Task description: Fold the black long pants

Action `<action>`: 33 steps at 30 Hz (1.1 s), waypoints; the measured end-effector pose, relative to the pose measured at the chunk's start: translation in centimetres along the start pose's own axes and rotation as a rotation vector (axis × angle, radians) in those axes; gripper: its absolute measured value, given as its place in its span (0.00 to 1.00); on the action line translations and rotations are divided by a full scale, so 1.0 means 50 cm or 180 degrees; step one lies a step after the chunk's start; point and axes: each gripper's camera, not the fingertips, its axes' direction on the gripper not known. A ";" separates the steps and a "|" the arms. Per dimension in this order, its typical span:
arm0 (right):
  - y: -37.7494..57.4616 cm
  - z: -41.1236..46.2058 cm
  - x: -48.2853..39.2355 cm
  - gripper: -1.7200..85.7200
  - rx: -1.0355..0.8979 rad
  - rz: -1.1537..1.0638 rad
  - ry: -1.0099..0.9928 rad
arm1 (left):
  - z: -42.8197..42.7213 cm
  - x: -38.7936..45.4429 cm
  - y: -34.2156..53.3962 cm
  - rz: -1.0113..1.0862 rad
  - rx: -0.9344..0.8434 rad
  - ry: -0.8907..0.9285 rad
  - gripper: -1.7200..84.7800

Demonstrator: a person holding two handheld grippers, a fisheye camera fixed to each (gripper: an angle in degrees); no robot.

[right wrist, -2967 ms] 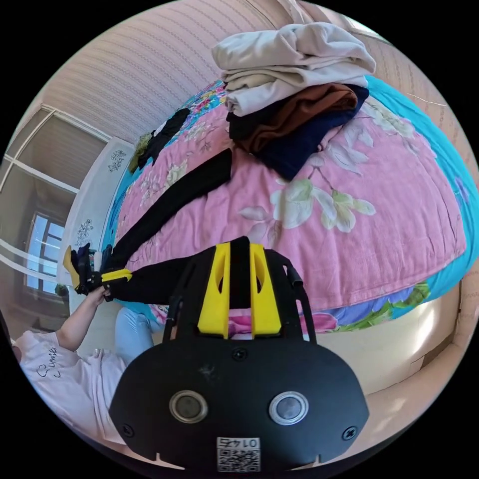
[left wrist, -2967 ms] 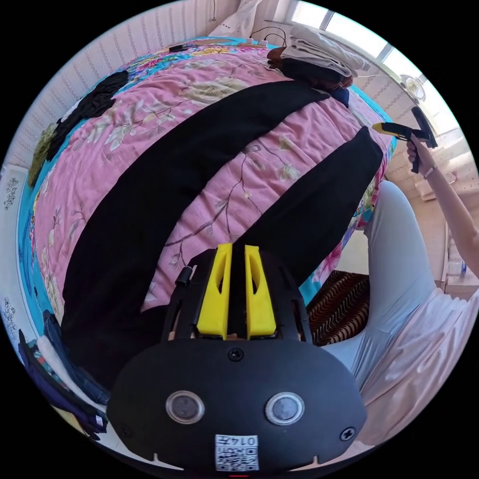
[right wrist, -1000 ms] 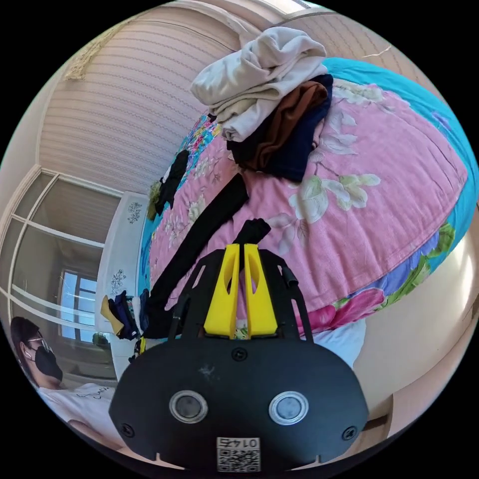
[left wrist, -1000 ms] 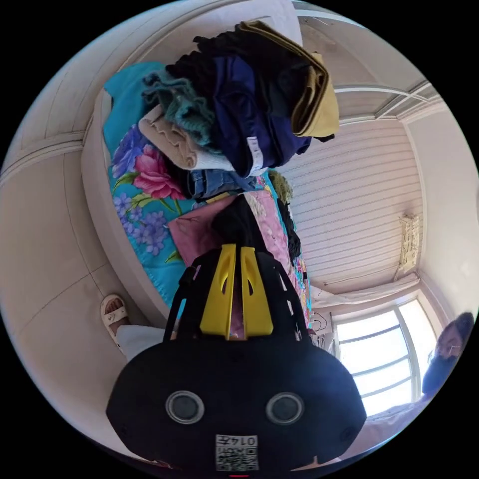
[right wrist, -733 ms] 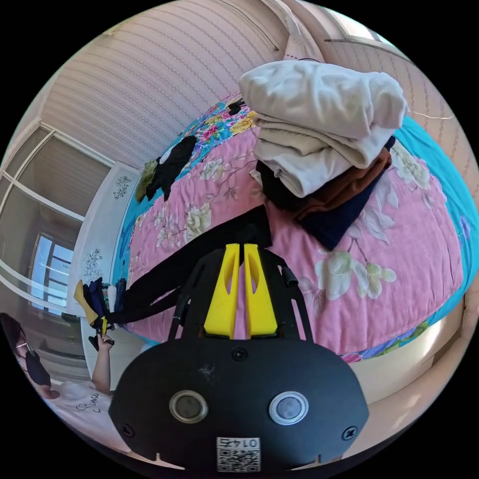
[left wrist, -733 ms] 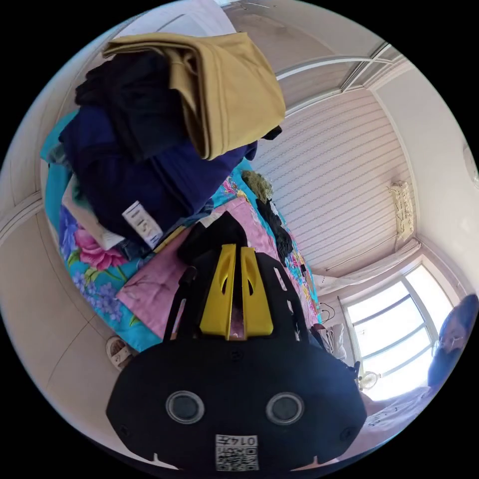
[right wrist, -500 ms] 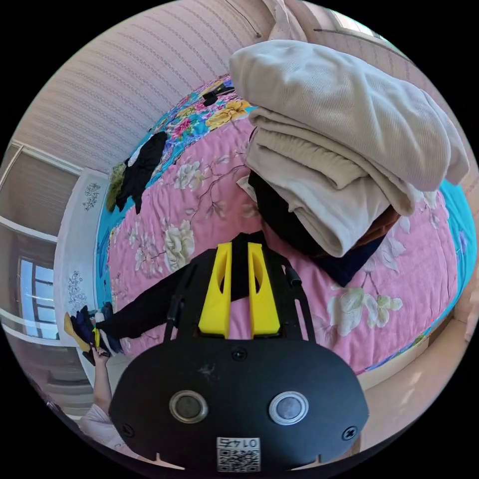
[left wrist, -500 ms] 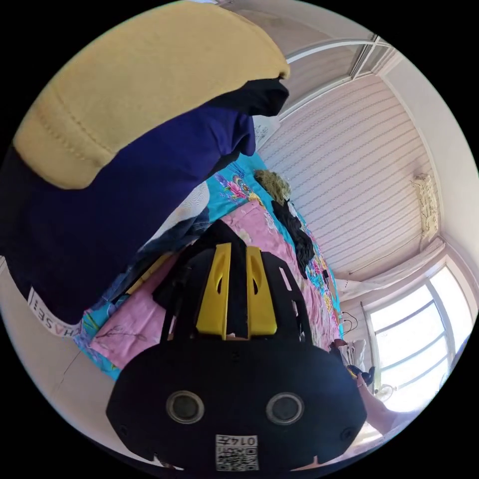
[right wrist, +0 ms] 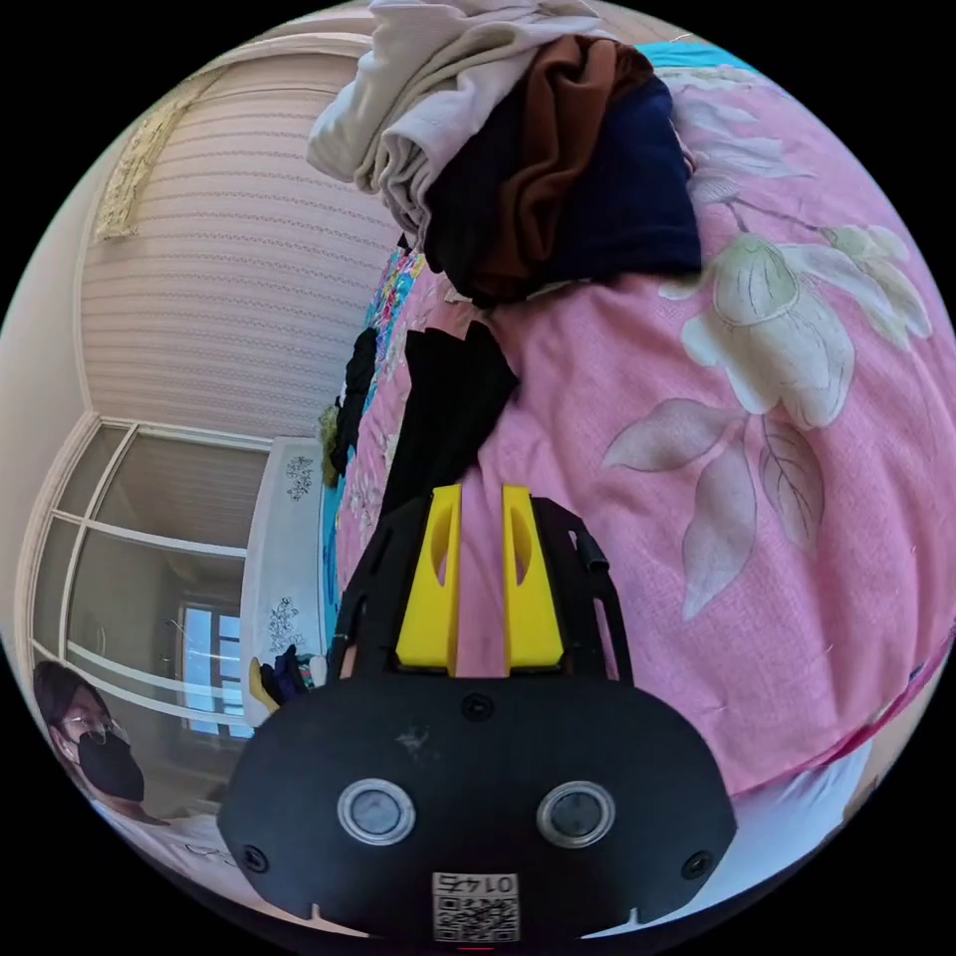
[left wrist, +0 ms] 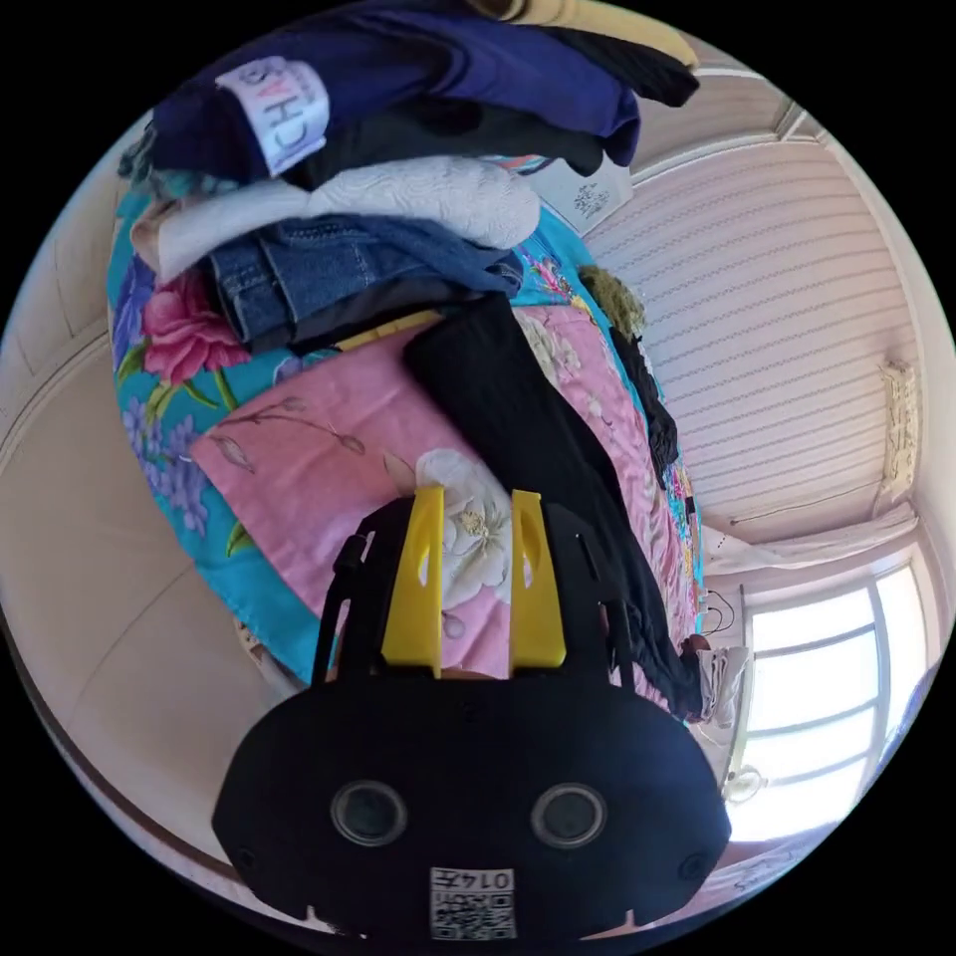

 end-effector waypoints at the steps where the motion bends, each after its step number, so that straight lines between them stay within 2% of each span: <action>1: -0.003 0.004 -0.001 0.10 0.0044 0.0003 -0.0024 | 0.006 -0.001 -0.001 -0.0052 0.0040 0.0042 0.15; 7: -0.075 0.077 -0.049 0.12 0.0133 -0.0095 0.0001 | 0.078 0.002 -0.036 -0.0205 0.0059 0.0246 0.15; 11: -0.112 0.140 -0.069 0.10 -0.0035 -0.0023 0.0175 | 0.129 0.008 -0.042 -0.0233 0.0055 0.0491 0.08; 13: -0.118 0.145 -0.080 0.07 -0.0065 -0.0115 0.0192 | 0.149 0.017 -0.040 -0.0232 0.0015 0.0432 0.06; 16: -0.121 0.109 -0.086 0.04 0.0052 -0.0233 -0.0030 | 0.152 0.035 -0.036 -0.0061 0.0011 0.0390 0.04; 18: -0.119 0.052 -0.083 0.03 0.0167 -0.0366 -0.0305 | 0.135 0.047 -0.024 0.0118 0.0070 0.0590 0.02; 21: -0.102 -0.021 -0.076 0.03 0.0104 -0.0578 -0.0374 | 0.110 0.061 0.007 0.0357 0.0016 0.0805 0.02; 25: -0.063 -0.093 -0.037 0.03 0.0052 -0.0595 -0.0301 | 0.092 0.053 0.068 0.0604 -0.0087 0.0718 0.02; 28: -0.029 -0.119 0.015 0.03 -0.0095 -0.0415 -0.0240 | 0.101 0.004 0.128 0.0533 -0.0172 0.0556 0.02; 30: -0.010 -0.101 0.058 0.04 -0.0414 -0.0209 -0.0011 | 0.149 -0.048 0.178 0.0411 -0.0406 0.0231 0.04; 33: 0.005 -0.106 0.072 0.05 -0.0419 -0.0199 0.0262 | 0.194 -0.091 0.242 0.0257 -0.0496 0.0203 0.06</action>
